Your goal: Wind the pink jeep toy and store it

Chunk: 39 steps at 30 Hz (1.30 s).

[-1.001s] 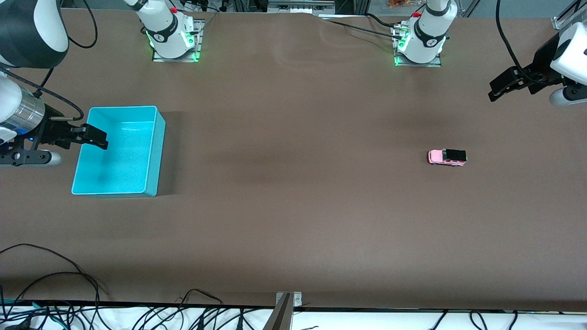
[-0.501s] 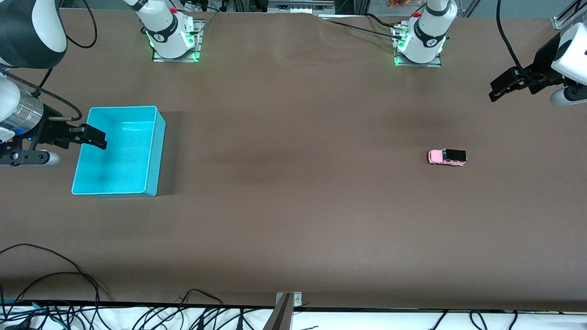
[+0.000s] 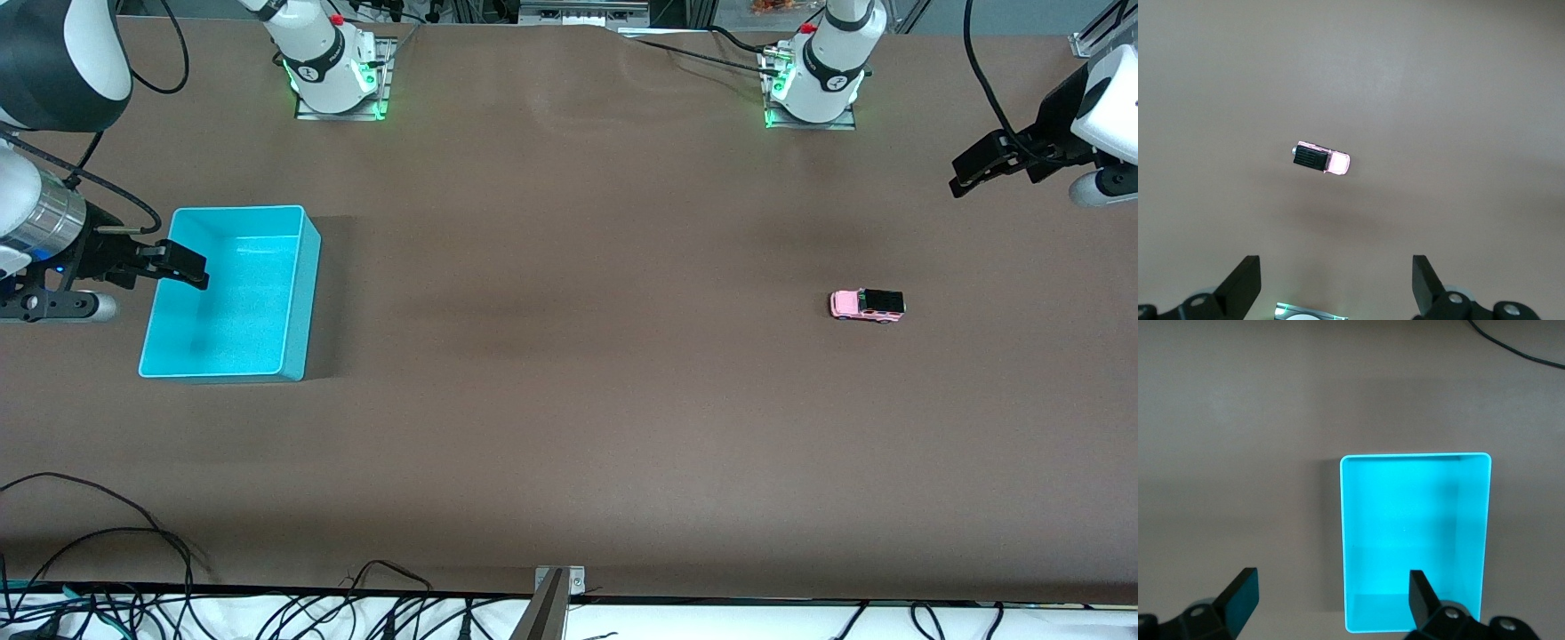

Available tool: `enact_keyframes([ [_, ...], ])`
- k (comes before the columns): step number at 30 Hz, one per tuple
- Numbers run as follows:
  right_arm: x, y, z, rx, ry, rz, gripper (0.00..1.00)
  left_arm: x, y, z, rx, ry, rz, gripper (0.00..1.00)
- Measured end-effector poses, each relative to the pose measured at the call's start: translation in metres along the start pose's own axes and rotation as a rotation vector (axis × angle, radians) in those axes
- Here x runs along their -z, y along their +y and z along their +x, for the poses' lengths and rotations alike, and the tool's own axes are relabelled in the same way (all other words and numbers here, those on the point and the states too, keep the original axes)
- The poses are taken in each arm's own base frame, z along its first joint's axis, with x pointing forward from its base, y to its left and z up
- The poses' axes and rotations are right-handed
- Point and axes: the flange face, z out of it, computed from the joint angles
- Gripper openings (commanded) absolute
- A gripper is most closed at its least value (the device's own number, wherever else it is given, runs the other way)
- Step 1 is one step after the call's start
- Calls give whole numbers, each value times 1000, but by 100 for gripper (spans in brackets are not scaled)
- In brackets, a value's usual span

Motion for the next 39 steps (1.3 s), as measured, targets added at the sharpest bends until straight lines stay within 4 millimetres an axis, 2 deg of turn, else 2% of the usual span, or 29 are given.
enact_keyframes([
  [39, 4, 1, 0, 6, 6, -30, 100, 0, 0, 0, 1, 0, 0, 100],
])
